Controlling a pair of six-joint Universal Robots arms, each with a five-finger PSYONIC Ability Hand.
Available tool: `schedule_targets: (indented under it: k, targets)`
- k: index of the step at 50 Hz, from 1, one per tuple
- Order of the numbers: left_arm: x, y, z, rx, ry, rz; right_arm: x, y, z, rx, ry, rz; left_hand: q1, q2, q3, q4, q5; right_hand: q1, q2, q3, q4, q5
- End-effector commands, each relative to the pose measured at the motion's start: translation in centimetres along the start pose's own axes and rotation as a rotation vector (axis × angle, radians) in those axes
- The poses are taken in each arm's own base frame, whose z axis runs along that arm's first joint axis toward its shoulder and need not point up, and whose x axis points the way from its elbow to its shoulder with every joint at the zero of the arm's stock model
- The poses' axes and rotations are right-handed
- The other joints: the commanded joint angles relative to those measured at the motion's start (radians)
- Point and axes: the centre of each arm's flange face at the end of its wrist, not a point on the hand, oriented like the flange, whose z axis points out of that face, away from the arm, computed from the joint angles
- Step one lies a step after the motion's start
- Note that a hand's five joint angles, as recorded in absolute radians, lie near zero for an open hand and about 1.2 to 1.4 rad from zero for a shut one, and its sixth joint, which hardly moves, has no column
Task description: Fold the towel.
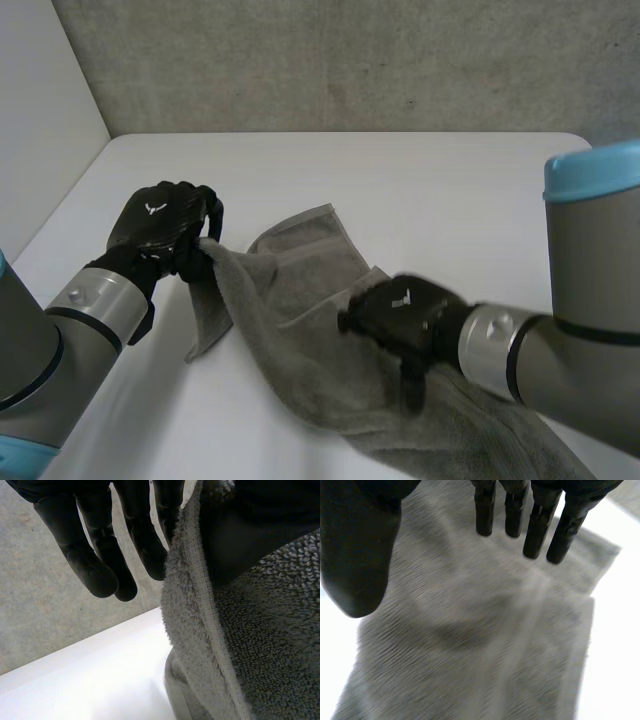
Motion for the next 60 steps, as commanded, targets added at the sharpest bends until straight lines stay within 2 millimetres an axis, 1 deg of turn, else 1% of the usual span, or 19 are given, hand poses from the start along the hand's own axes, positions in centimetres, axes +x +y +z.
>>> schedule_targets:
  k: [1, 2, 3, 6, 7, 8, 9, 11, 12, 14, 17, 19, 22, 51, 53, 55, 56, 58, 60]
  targets:
    - [-0.4, 0.0, 0.1, -0.001, -0.011, -0.001, 3.3, -2.3, 2.9, 0.131, 0.168, 0.028, -0.076, -0.179, -0.209, -0.186, -0.287, -0.119, -0.117, -0.118, -0.102, -0.073]
    - [-0.4, 0.0, 0.1, -0.001, -0.011, -0.001, 3.7, -2.5, 3.7, 0.143, 0.18, 0.025, -0.076, -0.179, -0.209, -0.186, -0.287, -0.113, -0.111, -0.112, -0.096, -0.067]
    - [-0.4, 0.0, 0.1, -0.001, -0.011, -0.001, 3.7, -2.6, 3.7, 0.143, 0.18, 0.025, -0.076, -0.179, -0.209, -0.186, -0.287, -0.113, -0.111, -0.112, -0.096, -0.067]
    - [-0.4, 0.1, 0.1, -0.002, -0.011, -0.001, 4.3, -2.2, 6.3, 0.134, 0.18, 0.028, -0.076, -0.179, -0.209, -0.186, -0.287, -0.057, -0.055, -0.057, -0.041, -0.011]
    - [-0.4, 0.1, 0.1, -0.002, -0.011, -0.001, 4.3, -2.2, 6.3, 0.134, 0.18, 0.028, -0.076, -0.179, -0.209, -0.186, -0.287, -0.057, -0.055, -0.056, -0.04, -0.011]
    - [-0.4, 0.1, 0.1, -0.002, -0.011, -0.001, 4.5, -1.9, 7.3, 0.127, 0.178, 0.028, -0.076, -0.179, -0.209, -0.186, -0.287, -0.016, -0.015, -0.016, 0.0, 0.029]
    - [-0.4, 0.1, 0.1, -0.002, -0.011, -0.001, 4.5, -1.9, 7.3, 0.127, 0.178, 0.028, -0.076, -0.179, -0.209, -0.186, -0.287, -0.016, -0.014, -0.015, 0.001, 0.03]
    - [-0.4, 0.1, 0.1, -0.002, -0.013, -0.001, 4.8, -1.4, 9.0, 0.115, 0.171, 0.029, -0.076, -0.179, -0.209, -0.186, -0.287, 0.057, 0.059, 0.058, 0.074, 0.103]
    - [-0.4, 0.1, 0.1, -0.002, -0.013, -0.001, 4.8, -1.4, 9.0, 0.115, 0.171, 0.029, -0.076, -0.179, -0.209, -0.186, -0.287, 0.057, 0.059, 0.058, 0.074, 0.103]
    - [-0.4, 0.1, 0.1, -0.004, -0.011, -0.001, 4.7, -0.8, 10.4, 0.103, 0.16, 0.024, -0.076, -0.179, -0.209, -0.186, -0.287, 0.171, 0.173, 0.172, 0.188, 0.217]
    - [-0.4, 0.1, 0.1, -0.004, -0.013, -0.001, 4.8, -0.5, 10.9, 0.099, 0.158, 0.024, -0.076, -0.179, -0.209, -0.186, -0.287, 0.213, 0.215, 0.214, 0.23, 0.259]
    - [-0.4, 0.2, 0.1, -0.007, -0.011, -0.002, 4.9, -0.1, 12.0, 0.105, 0.162, 0.019, -0.076, -0.179, -0.209, -0.186, -0.287, 0.251, 0.253, 0.252, 0.268, 0.297]
    - [-0.4, 0.3, 0.2, -0.01, -0.012, -0.002, 5.1, 0.2, 12.7, 0.119, 0.17, 0.013, -0.076, -0.179, -0.209, -0.186, -0.287, 0.272, 0.273, 0.272, 0.288, 0.317]
    - [-0.3, 0.3, 0.1, -0.011, -0.011, -0.002, 4.8, 2.2, 15.0, 0.097, 0.164, -0.012, -0.076, -0.179, -0.209, -0.186, -0.287, 0.269, 0.271, 0.27, 0.285, 0.315]
    - [-0.3, 0.3, 0.1, -0.011, -0.011, -0.002, 4.8, 2.2, 15.0, 0.098, 0.165, -0.011, -0.076, -0.179, -0.209, -0.186, -0.287, 0.304, 0.306, 0.305, 0.321, 0.35]
    - [-0.4, 0.3, 0.1, -0.011, -0.012, -0.002, 4.9, 2.1, 15.0, 0.101, 0.167, -0.011, -0.076, -0.179, -0.209, -0.186, -0.287, 0.505, 0.507, 0.506, 0.522, 0.551]
    - [-0.4, 0.3, 0.1, -0.011, -0.012, -0.002, 4.9, 2.1, 15.0, 0.101, 0.167, -0.011, -0.076, -0.179, -0.209, -0.186, -0.287, 0.507, 0.508, 0.507, 0.523, 0.552]
    - [-0.4, 0.3, 0.1, -0.011, -0.012, -0.002, 4.9, 2.0, 14.9, 0.106, 0.17, -0.013, -0.076, -0.179, -0.209, -0.186, -0.287, 0.699, 0.701, 0.7, 0.716, 0.745]
    - [-0.4, 0.3, 0.1, -0.011, -0.012, -0.002, 4.9, 2.0, 14.9, 0.106, 0.17, -0.013, -0.076, -0.179, -0.209, -0.186, -0.287, 0.773, 0.775, 0.774, 0.79, 0.819]
